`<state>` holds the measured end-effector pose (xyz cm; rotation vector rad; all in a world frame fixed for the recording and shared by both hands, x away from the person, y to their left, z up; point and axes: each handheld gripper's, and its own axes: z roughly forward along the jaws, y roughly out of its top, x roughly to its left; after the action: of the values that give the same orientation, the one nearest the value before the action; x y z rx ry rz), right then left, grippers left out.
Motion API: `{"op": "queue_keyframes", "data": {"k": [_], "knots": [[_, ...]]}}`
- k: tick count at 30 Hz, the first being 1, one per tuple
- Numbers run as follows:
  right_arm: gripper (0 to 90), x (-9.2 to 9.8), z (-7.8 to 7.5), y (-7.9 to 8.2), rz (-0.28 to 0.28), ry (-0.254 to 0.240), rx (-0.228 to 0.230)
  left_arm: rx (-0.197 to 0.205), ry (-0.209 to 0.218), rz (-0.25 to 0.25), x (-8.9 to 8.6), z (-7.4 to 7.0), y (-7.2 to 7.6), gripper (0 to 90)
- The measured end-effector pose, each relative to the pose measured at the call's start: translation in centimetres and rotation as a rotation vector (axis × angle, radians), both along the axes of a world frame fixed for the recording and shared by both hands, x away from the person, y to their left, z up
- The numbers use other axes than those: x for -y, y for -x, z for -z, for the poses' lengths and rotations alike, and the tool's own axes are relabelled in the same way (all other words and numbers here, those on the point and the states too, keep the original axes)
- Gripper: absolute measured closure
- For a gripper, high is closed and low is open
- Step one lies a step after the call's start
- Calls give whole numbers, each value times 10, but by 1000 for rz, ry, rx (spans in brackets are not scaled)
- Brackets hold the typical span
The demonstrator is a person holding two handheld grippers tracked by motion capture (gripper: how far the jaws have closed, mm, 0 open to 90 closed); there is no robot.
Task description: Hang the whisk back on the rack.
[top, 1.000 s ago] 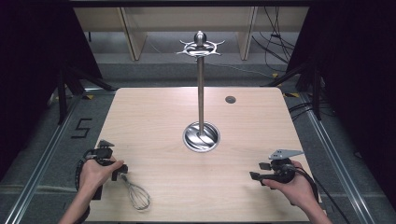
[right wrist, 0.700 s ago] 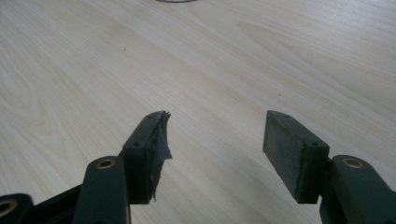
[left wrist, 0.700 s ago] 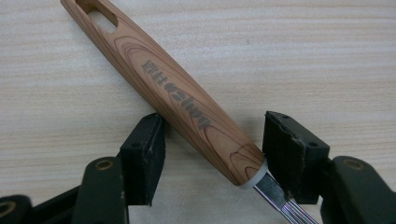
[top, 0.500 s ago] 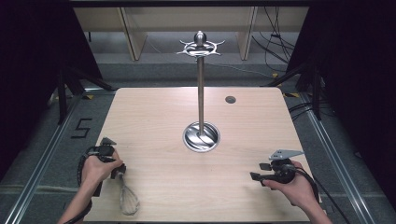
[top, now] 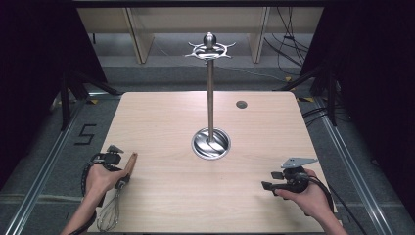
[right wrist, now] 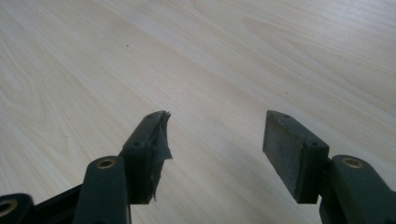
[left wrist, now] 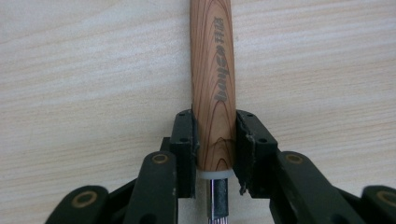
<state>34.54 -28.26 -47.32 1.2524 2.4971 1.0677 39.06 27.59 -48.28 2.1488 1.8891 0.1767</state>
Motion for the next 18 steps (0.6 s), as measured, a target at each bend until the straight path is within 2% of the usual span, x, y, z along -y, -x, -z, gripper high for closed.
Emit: {"op": "queue_keyframes", "data": {"k": [5, 11, 18], "knots": [[409, 0, 0, 0, 1, -2, -2, 10, 8, 26, -1, 0, 2, 695], [409, 0, -1, 0, 3, 0, 2, 41, 22, 52, -2, -3, 6, 696], [409, 0, -1, 1, 3, 1, -3, 109, 43, 77, -1, -10, 12, 697]]}}
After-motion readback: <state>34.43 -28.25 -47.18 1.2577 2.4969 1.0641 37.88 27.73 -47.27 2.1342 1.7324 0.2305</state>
